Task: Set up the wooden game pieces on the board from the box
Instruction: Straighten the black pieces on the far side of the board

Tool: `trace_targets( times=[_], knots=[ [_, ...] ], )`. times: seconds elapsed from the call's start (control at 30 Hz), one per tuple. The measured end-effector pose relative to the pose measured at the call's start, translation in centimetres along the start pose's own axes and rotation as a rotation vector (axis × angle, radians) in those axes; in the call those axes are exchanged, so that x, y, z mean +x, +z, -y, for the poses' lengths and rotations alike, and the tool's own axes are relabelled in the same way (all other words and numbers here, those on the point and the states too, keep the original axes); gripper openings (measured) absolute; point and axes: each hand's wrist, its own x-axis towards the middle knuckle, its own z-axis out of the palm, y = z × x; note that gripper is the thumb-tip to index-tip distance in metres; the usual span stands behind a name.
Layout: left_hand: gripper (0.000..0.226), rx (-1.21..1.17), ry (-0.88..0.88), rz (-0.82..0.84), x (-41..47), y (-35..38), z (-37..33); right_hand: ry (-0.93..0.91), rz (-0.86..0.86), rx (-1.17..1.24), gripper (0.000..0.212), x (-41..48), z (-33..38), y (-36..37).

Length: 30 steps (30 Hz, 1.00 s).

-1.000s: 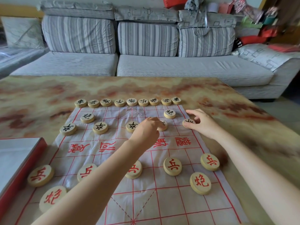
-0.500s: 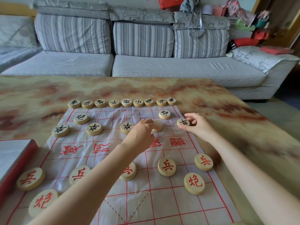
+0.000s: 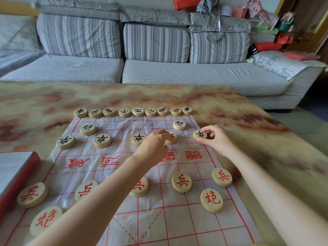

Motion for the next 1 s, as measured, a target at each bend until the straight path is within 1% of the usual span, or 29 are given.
trace_targets(
  times=[0.17, 0.27, 0.33, 0.43, 0.5, 0.57, 0.7, 0.8, 0.9, 1.0],
  knots=[
    [0.037, -0.041, 0.006, 0.009, 0.2, -0.2, 0.2, 0.006, 0.017, -0.023, 0.052, 0.2, 0.2, -0.3],
    [0.034, -0.126, -0.018, -0.021, 0.5, -0.5, 0.2, -0.018, 0.015, 0.021, 0.047, 1.5, 1.3, -0.5],
    [0.032, -0.161, -0.043, -0.095, 0.8, -1.0, 0.3, -0.053, 0.064, -0.017, 0.045, 2.8, 2.3, 0.0],
    [0.031, -0.127, -0.102, -0.186, 0.9, -2.4, 1.4, -0.092, 0.188, -0.139, 0.053, 4.7, 3.3, 1.5],
    [0.031, -0.077, -0.173, -0.211, 0.6, -3.9, 3.3, -0.088, 0.263, -0.151, 0.059, 5.4, 3.5, 2.4],
    [0.032, -0.056, -0.263, -0.25, -0.1, -5.8, 6.2, -0.095, 0.297, -0.135, 0.061, 5.7, 3.6, 2.9],
    [0.037, 0.018, -0.452, -0.351, -2.5, -9.3, 12.2, -0.092, 0.282, -0.076, 0.058, 5.9, 3.6, 3.3],
    [0.038, 0.028, -0.557, -0.353, -4.4, -10.7, 15.8, -0.072, 0.232, -0.012, 0.053, 5.9, 3.8, 3.8],
    [0.038, 0.023, -0.574, -0.298, -5.3, -11.0, 17.4, -0.086, 0.193, -0.012, 0.049, 5.8, 4.2, 4.3],
    [0.038, -0.014, -0.55, -0.273, -5.1, -10.8, 17.2, -0.09, 0.175, -0.028, 0.05, 5.6, 4.3, 4.3]
  ],
)
